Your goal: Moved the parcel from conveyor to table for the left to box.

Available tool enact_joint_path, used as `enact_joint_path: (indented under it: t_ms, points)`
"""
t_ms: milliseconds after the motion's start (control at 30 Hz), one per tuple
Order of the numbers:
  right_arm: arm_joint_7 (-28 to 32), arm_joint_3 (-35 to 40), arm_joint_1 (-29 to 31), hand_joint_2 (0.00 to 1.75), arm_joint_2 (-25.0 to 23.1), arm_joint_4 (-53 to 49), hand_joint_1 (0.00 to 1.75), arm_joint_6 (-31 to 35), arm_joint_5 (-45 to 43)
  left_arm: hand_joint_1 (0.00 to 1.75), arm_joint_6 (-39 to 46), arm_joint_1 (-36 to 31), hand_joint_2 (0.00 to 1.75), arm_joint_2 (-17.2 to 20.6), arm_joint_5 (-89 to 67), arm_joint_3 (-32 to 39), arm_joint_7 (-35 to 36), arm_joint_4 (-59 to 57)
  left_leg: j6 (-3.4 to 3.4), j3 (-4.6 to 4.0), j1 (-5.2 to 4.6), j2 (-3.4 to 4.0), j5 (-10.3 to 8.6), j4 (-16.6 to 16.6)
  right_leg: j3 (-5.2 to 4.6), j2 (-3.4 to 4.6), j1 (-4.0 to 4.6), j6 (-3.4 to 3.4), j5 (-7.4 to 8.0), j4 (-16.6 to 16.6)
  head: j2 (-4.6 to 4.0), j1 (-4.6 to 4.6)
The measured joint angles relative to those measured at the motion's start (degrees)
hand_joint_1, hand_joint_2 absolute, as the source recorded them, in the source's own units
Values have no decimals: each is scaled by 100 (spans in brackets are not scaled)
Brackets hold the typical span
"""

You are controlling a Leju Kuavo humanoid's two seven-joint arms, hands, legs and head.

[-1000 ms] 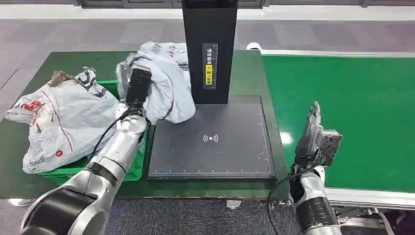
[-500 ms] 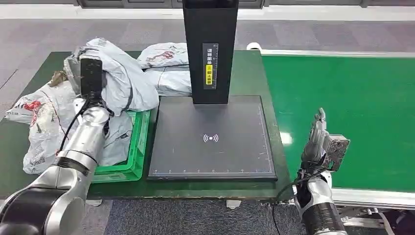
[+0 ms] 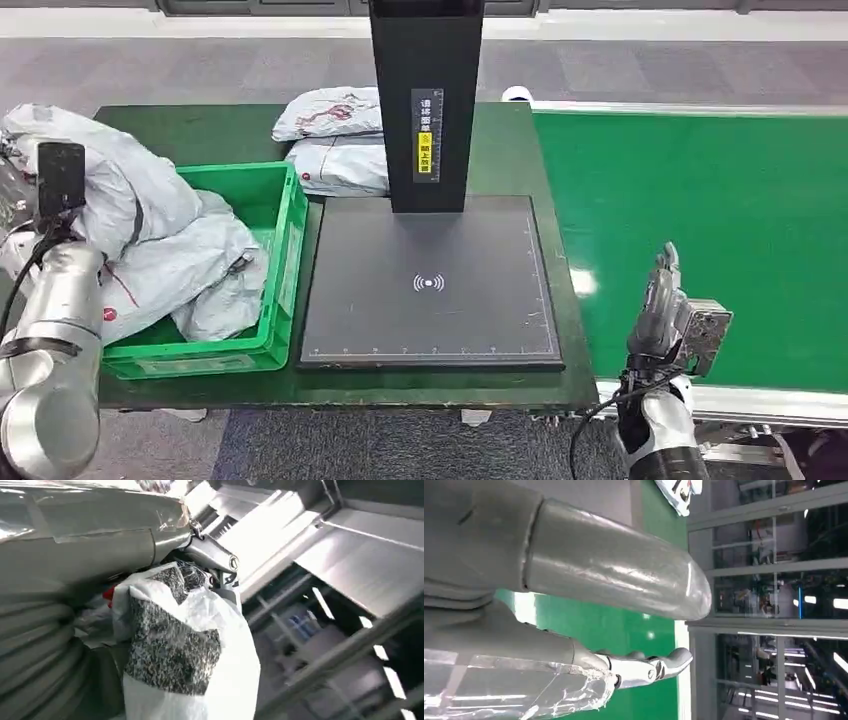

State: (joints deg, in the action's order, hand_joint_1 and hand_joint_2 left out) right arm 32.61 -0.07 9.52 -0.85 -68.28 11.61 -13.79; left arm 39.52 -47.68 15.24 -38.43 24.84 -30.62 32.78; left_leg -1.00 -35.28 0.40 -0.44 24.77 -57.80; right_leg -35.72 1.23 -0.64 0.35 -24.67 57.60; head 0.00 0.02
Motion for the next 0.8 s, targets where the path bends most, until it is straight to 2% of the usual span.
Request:
enact_joint_path:
  t_ms: [100, 200, 433, 533, 800]
  points:
    - [-2, -9, -80, 0, 17, -103, 0, -2, 7, 0, -134, 2, 175, 142, -113, 198, 9, -157, 0, 1, 0, -2, 0, -1, -1, -3, -3, 0, 0, -4, 0, -2]
    - [-15, -57, -234, 0, 20, -280, 0, -18, 0, 0, -713, 24, 175, 205, -216, 155, -186, -251, 1, 0, 0, -30, 0, -2, 10, -27, -3, 2, -3, -4, 0, 0]
    - [-20, -206, -473, 0, 37, -516, 0, -66, 2, 0, -1448, 290, 175, 236, 44, -149, -387, -234, -4, 2, -1, -17, 3, -2, 7, -15, -3, 0, -3, -4, 0, 0]
    - [-15, -251, -446, 0, 50, -516, 0, -127, 13, 0, -2007, 453, 175, 301, 156, -390, -555, -168, -4, 3, -1, -17, 3, -2, 8, -15, -2, 0, -3, -4, 0, -2]
    - [-4, -256, -294, 0, 107, -503, 0, -219, 63, 0, -2763, 860, 175, 413, 280, -989, -903, 79, -5, 3, -1, -16, 2, -2, 8, -15, 1, -1, -3, -3, 0, -2]
